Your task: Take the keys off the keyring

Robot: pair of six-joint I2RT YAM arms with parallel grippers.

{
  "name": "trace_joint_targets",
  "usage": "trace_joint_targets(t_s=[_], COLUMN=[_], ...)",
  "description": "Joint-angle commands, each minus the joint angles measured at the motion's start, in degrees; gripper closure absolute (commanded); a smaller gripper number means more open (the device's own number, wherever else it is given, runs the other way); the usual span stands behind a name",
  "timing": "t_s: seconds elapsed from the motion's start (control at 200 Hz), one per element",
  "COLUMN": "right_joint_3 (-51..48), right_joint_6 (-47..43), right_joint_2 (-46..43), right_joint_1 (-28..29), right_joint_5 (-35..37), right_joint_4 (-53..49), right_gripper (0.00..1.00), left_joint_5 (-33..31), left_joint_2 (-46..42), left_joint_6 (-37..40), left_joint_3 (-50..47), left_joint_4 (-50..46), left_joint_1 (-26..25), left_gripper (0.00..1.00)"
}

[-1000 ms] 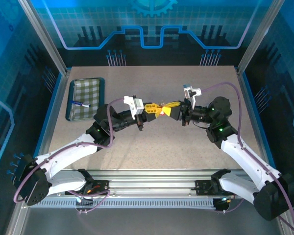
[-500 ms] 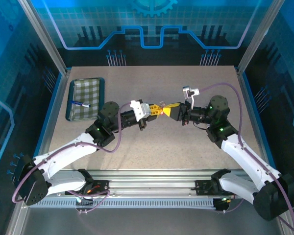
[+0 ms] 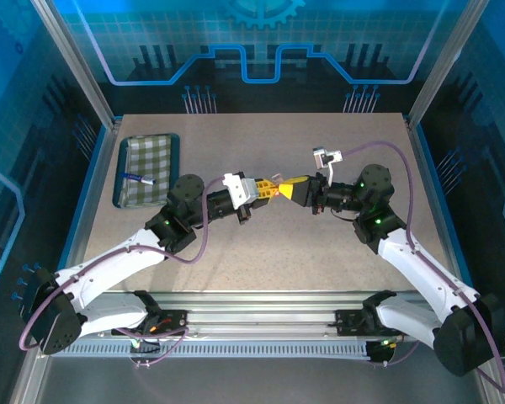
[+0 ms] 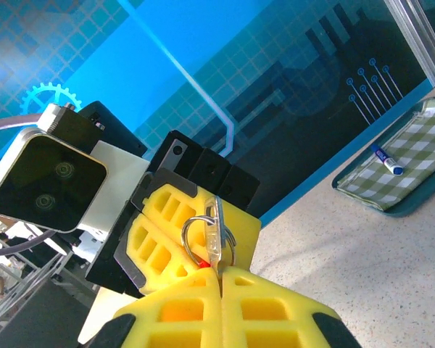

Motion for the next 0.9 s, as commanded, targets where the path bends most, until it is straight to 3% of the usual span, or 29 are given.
trace_joint_targets(t_s=[0.0, 0.125, 0.235, 0.53, 0.686, 0.816, 0.891], right_joint_3=[-0.5, -1.6, -2.0, -2.6, -2.0, -2.1, -2.1], right_joint_6=[-0.4, -2.9, -4.0, -5.2, -7.4, -4.2, -2.0], right_joint_2=[-1.0, -4.0, -5.1, -5.5, -4.7, -3.3, -2.5], right_joint_1=[0.0, -0.1, 0.0, 0.9, 0.9, 0.8, 0.7], right_joint_5=[0.4, 1.8, 0.0, -0.6, -1.8, -0.8, -0.4], right_joint_4=[0.5, -2.0, -3.3, -6.0, -9.0, -3.4, 0.2], right_gripper=[1.00, 1.00, 1.00, 1.00, 1.00, 0.84, 0.80], left_joint_5=[-0.1, -4.1, -5.1, -5.2, -3.0, 0.3, 0.7], left_joint_2=[0.1, 0.1, 0.3, 0.5, 0.3, 0.6, 0.4], left_joint_6=[-0.1, -0.6, -0.4, 0.7, 6.6, 9.9, 10.4], left_joint_3=[2.0, 2.3, 2.9, 3.7, 5.1, 6.3, 6.3], left_joint_4=[-0.7, -1.1, -1.6, -1.7, -5.9, -8.9, -9.3], left_joint_1=[-1.2, -0.4, 0.0, 0.0, -0.1, -0.1, -0.1], left_gripper=[1.00, 0.98, 0.90, 1.00, 1.00, 1.00, 1.00])
